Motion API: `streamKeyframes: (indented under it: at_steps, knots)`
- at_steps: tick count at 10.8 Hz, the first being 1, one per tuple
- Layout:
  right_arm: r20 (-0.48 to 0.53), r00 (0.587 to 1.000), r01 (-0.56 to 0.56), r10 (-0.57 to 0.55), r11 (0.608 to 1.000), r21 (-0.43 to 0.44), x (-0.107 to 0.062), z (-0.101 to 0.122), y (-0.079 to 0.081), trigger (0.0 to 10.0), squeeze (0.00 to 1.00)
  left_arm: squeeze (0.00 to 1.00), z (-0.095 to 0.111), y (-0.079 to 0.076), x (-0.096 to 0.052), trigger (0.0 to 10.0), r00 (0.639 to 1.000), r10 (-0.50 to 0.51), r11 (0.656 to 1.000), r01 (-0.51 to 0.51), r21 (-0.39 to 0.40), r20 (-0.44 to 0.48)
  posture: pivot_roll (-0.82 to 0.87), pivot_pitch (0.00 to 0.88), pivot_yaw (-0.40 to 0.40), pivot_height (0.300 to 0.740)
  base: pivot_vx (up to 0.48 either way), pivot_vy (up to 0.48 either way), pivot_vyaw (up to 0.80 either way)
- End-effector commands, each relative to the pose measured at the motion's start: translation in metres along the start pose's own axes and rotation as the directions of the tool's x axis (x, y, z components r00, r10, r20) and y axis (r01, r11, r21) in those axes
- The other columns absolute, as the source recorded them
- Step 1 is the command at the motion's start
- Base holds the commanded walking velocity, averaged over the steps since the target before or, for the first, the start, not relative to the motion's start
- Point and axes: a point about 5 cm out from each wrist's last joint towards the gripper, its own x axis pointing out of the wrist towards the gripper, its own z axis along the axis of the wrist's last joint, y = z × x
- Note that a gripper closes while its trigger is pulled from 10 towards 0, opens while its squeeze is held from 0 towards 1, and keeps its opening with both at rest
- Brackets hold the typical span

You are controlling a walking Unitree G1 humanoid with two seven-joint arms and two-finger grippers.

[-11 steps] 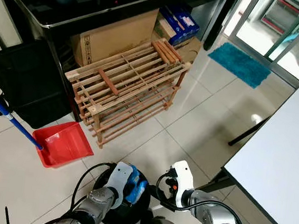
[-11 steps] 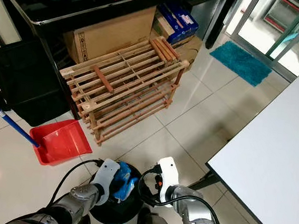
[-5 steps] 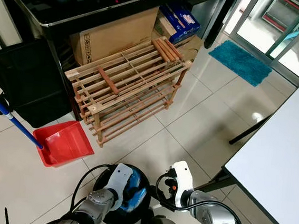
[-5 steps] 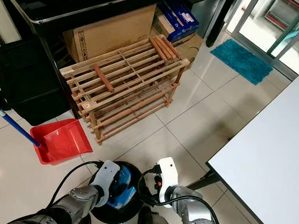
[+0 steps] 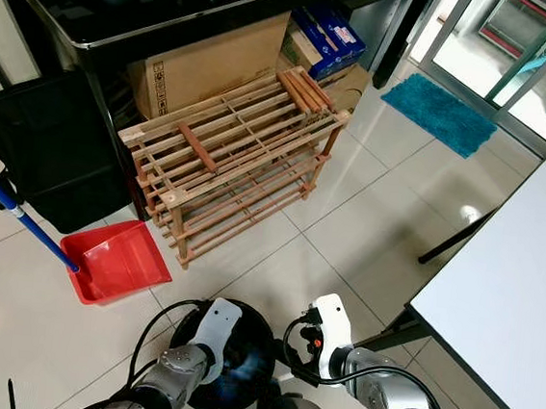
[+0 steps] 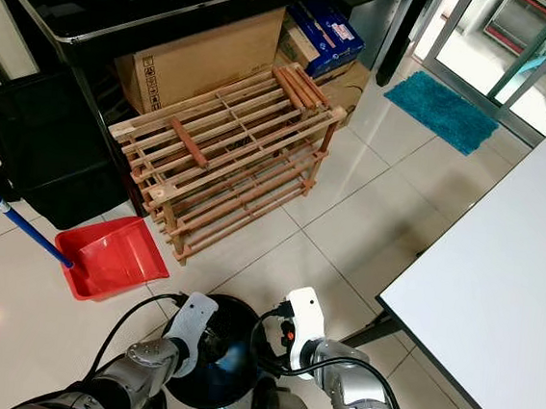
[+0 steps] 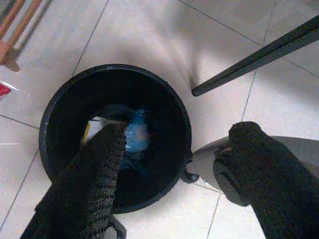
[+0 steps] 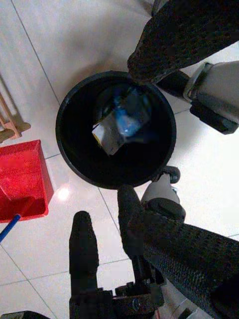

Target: Picking trash to rubbish bin

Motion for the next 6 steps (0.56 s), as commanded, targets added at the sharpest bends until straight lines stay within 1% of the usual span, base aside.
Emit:
streamKeyframes:
  at_steps: [1,4,5,6]
  knots:
    - [-0.005,1.0,0.013,-0.013,1.0,0.01,-0.002,-0.003,-0.002,10.0,0.0,0.0,-0.009,-0.004,-0.001,10.0,0.999,0.0,1.0,0.0,0.01,-0.034,-0.15,0.228,-0.109,0.74,0.0,0.0,0.0]
    - [0.014,0.998,0.054,-0.054,0.998,0.014,-0.001,-0.003,-0.006,10.0,0.0,0.0,-0.011,0.008,-0.003,10.0,0.997,0.069,0.998,-0.069,0.006,-0.033,-0.13,0.216,-0.104,0.74,0.0,0.0,0.0]
    - [0.028,0.987,0.156,-0.156,0.988,0.015,-0.002,-0.009,-0.018,10.0,0.0,0.0,-0.017,0.023,-0.009,10.0,0.989,0.143,0.99,-0.142,0.022,-0.043,-0.12,0.205,-0.097,0.74,0.0,0.0,0.0]
    - [0.007,0.973,0.23,-0.23,0.973,-0.003,-0.004,-0.017,-0.026,10.0,0.0,0.0,-0.023,0.032,-0.013,10.0,0.981,0.185,0.983,-0.184,0.023,-0.056,-0.11,0.197,-0.095,0.74,0.0,0.0,0.0]
